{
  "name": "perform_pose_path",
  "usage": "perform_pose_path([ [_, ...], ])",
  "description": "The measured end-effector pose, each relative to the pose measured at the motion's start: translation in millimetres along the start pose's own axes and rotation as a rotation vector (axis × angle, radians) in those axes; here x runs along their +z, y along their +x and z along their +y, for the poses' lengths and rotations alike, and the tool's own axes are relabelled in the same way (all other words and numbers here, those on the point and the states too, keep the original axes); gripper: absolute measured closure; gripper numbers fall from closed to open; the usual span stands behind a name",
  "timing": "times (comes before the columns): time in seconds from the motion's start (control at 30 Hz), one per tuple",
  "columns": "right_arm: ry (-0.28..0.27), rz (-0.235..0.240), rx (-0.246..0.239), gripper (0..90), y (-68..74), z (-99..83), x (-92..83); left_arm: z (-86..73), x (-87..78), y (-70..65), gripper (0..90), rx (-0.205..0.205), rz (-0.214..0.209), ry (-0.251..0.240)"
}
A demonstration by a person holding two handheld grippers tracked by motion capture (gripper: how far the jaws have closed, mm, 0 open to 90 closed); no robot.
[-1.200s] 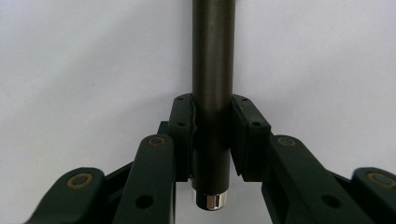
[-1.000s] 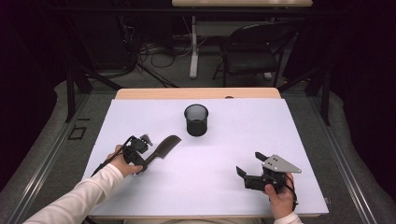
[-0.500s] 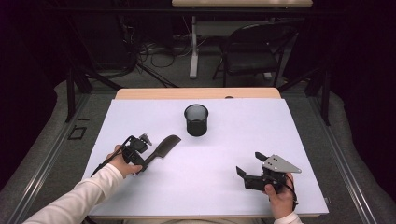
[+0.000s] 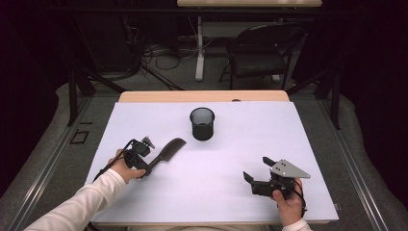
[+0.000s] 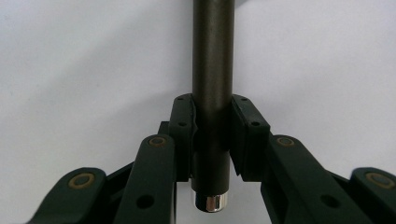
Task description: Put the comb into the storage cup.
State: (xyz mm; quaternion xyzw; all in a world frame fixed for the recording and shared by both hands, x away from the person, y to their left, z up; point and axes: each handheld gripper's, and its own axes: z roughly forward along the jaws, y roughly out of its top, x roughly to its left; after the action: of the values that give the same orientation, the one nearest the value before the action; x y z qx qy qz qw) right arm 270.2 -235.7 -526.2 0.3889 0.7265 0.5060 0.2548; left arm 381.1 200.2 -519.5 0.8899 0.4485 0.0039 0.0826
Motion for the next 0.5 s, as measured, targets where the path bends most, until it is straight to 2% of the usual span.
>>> perform_pose_path([
  [0.03, 0.0, 0.0, -0.001, 10.7, 0.0, 0.0, 0.0, -0.1, -0.7, 0.6, 72.8, -0.002, -0.008, 0.003],
  [0.37, 0.006, 0.0, 0.002, 10.7, 0.2, 0.1, -0.1, -1.0, -11.0, 2.3, 72.8, 0.002, 0.003, -0.03],
  [0.5, 0.006, 0.001, 0.0, 10.7, 0.2, 0.0, 0.2, -1.0, -17.5, 3.6, 72.7, -0.004, -0.001, -0.056],
])
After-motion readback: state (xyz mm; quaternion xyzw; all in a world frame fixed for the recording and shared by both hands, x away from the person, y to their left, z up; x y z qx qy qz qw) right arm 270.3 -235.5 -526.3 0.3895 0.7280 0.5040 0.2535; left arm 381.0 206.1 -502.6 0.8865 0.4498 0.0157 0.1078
